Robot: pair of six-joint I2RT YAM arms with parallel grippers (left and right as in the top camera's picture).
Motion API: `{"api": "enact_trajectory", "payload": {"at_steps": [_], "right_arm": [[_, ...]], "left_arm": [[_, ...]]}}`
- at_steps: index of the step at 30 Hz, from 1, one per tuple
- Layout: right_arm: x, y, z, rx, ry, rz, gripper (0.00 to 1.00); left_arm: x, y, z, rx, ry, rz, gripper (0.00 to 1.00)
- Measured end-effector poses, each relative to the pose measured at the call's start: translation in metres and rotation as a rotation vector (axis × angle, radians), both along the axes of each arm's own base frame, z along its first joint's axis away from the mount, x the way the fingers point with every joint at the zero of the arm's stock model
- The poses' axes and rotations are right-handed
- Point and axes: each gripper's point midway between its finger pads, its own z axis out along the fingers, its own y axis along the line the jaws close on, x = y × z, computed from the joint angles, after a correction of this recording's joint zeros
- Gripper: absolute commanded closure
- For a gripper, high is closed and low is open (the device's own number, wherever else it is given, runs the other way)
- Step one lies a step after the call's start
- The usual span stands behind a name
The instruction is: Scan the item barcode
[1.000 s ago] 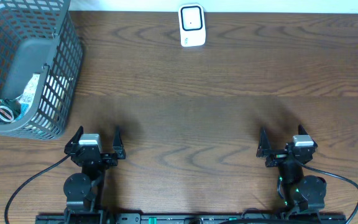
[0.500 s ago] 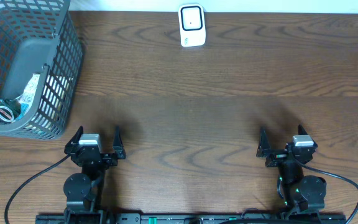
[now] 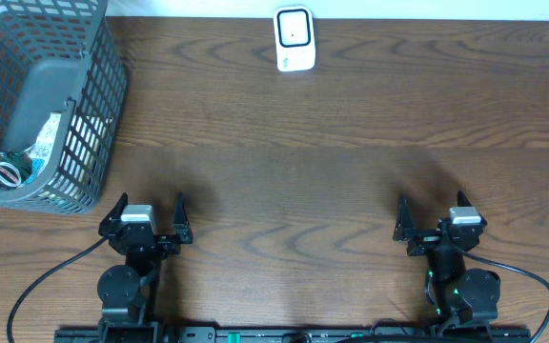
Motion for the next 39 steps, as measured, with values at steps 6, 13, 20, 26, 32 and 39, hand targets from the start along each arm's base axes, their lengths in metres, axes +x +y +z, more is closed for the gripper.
{"api": "enact_trajectory", "payload": {"at_steps": [6, 13, 20, 26, 32, 39], "right_arm": [[0.000, 0.000, 0.000, 0.000, 0.000, 0.000, 0.01], [0.000, 0.000, 0.000, 0.000, 0.000, 0.000, 0.01], [0.000, 0.000, 0.000, 0.000, 0.000, 0.000, 0.01], [0.000, 0.000, 0.000, 0.000, 0.000, 0.000, 0.01], [0.000, 0.000, 0.000, 0.000, -0.001, 0.000, 0.01], [0.000, 0.000, 0.000, 0.000, -0.001, 0.000, 0.01]], "left_arm": [[0.000, 0.000, 0.000, 0.000, 0.000, 0.000, 0.02], [0.000, 0.000, 0.000, 0.006, -0.001, 0.000, 0.02], [0.000, 0.001, 0.000, 0.095, -0.003, -0.007, 0.02], [-0.001, -0.029, 0.019, 0.042, -0.087, -0.175, 0.03], [-0.030, -0.062, 0.120, -0.037, -0.507, -0.384, 0.02], [-0.063, -0.061, 0.195, -0.080, -0.709, -0.410, 0.02]]}}
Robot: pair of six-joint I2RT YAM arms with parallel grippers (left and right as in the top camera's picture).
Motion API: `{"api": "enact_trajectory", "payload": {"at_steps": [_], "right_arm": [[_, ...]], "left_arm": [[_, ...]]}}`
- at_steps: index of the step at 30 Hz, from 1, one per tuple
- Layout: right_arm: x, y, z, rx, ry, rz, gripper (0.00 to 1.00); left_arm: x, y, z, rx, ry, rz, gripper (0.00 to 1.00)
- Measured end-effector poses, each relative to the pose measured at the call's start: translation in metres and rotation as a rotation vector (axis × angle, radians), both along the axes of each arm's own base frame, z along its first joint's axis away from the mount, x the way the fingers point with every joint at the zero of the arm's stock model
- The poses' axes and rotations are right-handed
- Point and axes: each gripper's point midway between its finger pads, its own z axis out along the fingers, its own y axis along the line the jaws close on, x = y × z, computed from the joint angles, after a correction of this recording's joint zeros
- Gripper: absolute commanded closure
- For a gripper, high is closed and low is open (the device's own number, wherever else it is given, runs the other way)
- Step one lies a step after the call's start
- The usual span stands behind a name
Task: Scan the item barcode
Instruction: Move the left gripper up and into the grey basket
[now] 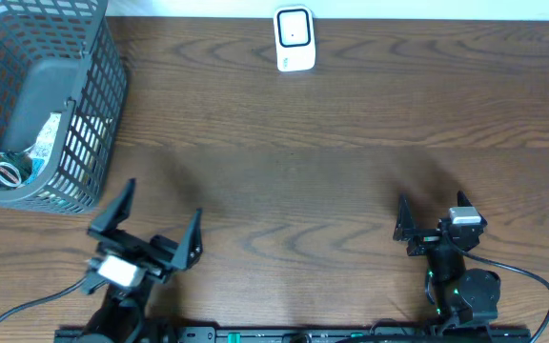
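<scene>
A white barcode scanner (294, 39) stands at the far edge of the wooden table, centre. Packaged items (8, 167) lie in the bottom of a grey wire basket (84, 133) at the far left; their details are too small to read. My left gripper (157, 217) is raised near the table's front left, fingers spread open, nothing between them, just right of the basket's near corner. My right gripper (432, 211) rests at the front right; only one dark finger shows clearly beside its white body.
The basket's wall rises at the left, close to the left gripper. Black cables trail from both arm bases along the table's front edge (274, 333).
My left gripper has lifted and tilted, now larger in view and angled toward the left, its fingers spread wider. The right arm has not moved.
</scene>
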Motion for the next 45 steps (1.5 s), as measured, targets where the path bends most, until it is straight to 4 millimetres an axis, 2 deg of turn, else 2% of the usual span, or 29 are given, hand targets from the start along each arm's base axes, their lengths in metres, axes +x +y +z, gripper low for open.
{"api": "enact_trajectory", "payload": {"at_steps": [4, 7, 10, 12, 16, 18, 20, 23, 26, 30, 33, 38, 41, 45], "right_arm": [[0.000, 0.000, 0.000, 0.000, 0.000, 0.000, 0.01], [0.000, 0.000, 0.000, 0.000, 0.001, 0.000, 0.01], [0.000, 0.000, 0.000, 0.000, 0.000, 0.000, 0.01], [0.000, 0.000, 0.000, 0.000, 0.001, 0.000, 0.01], [0.000, 0.000, 0.000, 0.000, 0.001, 0.000, 0.01], [0.000, 0.000, 0.000, 0.000, 0.000, 0.000, 0.01], [0.000, 0.000, 0.000, 0.000, 0.000, 0.000, 0.01], [0.000, 0.000, 0.000, 0.000, 0.000, 0.000, 0.01], [0.000, 0.000, 0.000, 0.000, 0.000, 0.000, 0.01], [0.000, 0.000, 0.000, 0.000, 0.000, 0.000, 0.01], [0.000, 0.000, 0.000, 0.000, 0.000, 0.000, 0.01], [0.000, 0.000, 0.000, 0.000, 0.000, 0.000, 0.01], [0.000, 0.000, 0.000, 0.000, 0.000, 0.000, 0.01], [0.000, 0.000, 0.000, 0.000, 0.000, 0.000, 0.01]], "left_arm": [[0.001, 0.010, 0.049, -0.036, 0.049, 0.050, 0.02], [0.019, 0.014, 0.077, -0.011, 0.167, 0.093, 0.02], [0.050, 0.022, 0.100, 0.027, 0.327, 0.165, 0.02], [0.078, 0.027, 0.117, 0.068, 0.443, 0.210, 0.03], [0.126, 0.037, 0.159, 0.120, 0.563, 0.267, 0.02], [0.152, 0.052, 0.174, 0.131, 0.625, 0.323, 0.02], [0.175, 0.077, 0.178, 0.129, 0.700, 0.396, 0.02], [0.200, 0.123, 0.163, 0.108, 0.822, 0.506, 0.03], [0.214, 0.170, 0.122, 0.114, 0.978, 0.608, 0.02], [0.218, 0.226, 0.065, 0.123, 1.171, 0.696, 0.02], [0.210, 0.263, 0.026, 0.098, 1.309, 0.745, 0.02], [0.197, 0.294, -0.020, 0.112, 1.475, 0.756, 0.02], [0.196, 0.301, -0.039, 0.139, 1.536, 0.736, 0.02], [0.194, 0.299, -0.070, 0.163, 1.637, 0.685, 0.02]]}}
